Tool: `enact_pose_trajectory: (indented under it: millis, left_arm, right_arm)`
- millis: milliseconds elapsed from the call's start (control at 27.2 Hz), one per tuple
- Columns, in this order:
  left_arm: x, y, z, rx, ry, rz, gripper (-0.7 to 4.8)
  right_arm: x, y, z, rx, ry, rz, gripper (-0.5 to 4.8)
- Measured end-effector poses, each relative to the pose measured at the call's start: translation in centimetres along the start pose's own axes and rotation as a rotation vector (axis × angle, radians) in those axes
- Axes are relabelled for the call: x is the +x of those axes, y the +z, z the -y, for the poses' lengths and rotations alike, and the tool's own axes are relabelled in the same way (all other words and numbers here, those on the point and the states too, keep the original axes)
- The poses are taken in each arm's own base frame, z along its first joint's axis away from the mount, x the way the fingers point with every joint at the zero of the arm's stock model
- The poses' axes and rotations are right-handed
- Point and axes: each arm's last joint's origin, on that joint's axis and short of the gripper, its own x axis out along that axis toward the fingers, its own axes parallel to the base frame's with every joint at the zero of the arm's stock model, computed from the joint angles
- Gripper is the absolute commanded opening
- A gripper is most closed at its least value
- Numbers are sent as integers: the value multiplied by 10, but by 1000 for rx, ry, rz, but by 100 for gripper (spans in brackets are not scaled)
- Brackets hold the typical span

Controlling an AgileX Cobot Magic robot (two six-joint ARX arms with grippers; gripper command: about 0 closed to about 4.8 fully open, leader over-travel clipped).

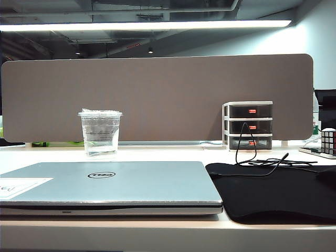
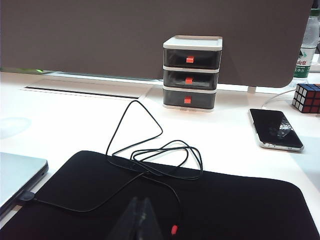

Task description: Pick up the coffee cup and place it over the laptop.

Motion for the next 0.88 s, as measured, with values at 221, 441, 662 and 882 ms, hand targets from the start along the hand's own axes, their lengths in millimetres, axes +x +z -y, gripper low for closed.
enact_pose_trajectory:
  millis: [221,441,662,882]
  left_arm:
    - [0,0,0,0,0,0,-5]
    - [0,0,0,0,0,0,-5]
    - [0,1,0,-9,-12,12,-5]
    - [0,5,4,-54,-130,51,-5]
  right_arm:
    - [0,0,0,0,0,0,-5]
    - [0,0,0,0,0,0,-6]
    - [0,0,-4,108,140,-5,-6]
    - [-5,0,-18,201,583,-46,-6]
